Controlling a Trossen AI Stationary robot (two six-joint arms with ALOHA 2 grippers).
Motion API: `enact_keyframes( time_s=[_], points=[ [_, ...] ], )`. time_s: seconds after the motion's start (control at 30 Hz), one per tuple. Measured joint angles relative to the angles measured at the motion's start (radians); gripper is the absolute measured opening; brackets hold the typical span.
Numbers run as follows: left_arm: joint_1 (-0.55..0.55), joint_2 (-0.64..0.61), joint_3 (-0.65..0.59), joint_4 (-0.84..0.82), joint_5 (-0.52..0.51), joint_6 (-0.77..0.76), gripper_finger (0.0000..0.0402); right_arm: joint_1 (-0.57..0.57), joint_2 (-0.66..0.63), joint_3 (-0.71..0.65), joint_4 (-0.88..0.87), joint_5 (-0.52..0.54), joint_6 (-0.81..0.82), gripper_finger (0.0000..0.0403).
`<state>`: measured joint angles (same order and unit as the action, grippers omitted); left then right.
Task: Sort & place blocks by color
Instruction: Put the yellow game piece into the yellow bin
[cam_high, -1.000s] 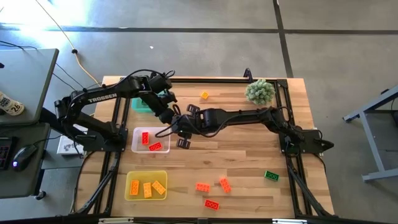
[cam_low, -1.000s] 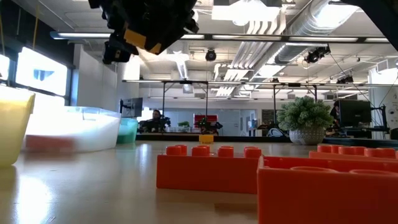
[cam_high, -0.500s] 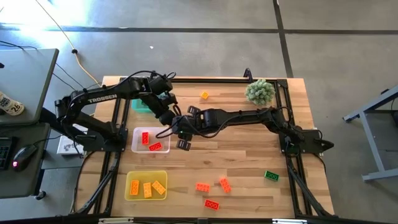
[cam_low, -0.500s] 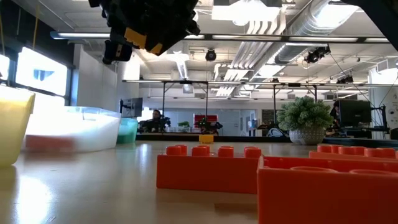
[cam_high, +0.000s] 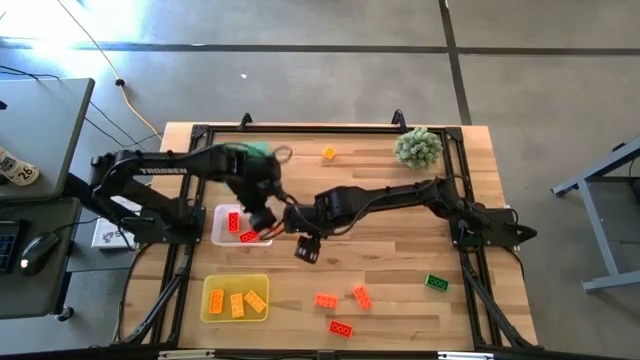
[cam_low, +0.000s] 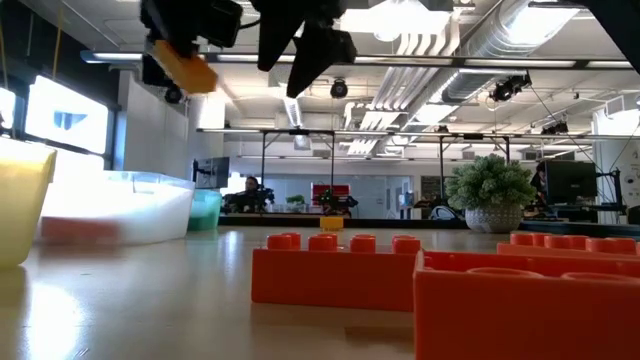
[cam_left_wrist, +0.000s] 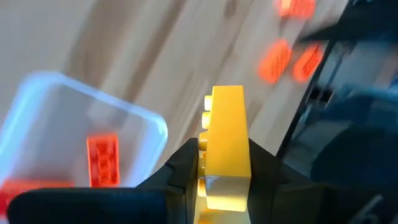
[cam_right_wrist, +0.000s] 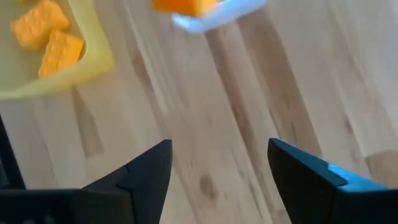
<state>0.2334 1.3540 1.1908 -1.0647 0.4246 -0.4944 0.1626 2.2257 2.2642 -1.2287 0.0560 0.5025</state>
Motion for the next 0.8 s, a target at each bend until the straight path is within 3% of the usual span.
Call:
enact_keyframes(
  time_s=[0.2, 0.4, 0.8],
  points=[
    [-0.204, 0.0, 0.0, -0.116, -0.062, -0.075, 0.0071, 0.065, 0.0, 0.0, -0.061, -0.006, 0.022, 0.0251],
    [-0.436, 0.0, 0.0, -0.125, -0.091, -0.227, 0.0071, 0.134, 0.0, 0.0, -0.096, -0.008, 0.076, 0.0252],
    [-0.752, 0.0, 0.0, -0.112, -0.227, -0.401, 0.0073, 0.234, 0.002, -0.005, -0.099, 0.044, 0.444, 0.0252]
  ],
)
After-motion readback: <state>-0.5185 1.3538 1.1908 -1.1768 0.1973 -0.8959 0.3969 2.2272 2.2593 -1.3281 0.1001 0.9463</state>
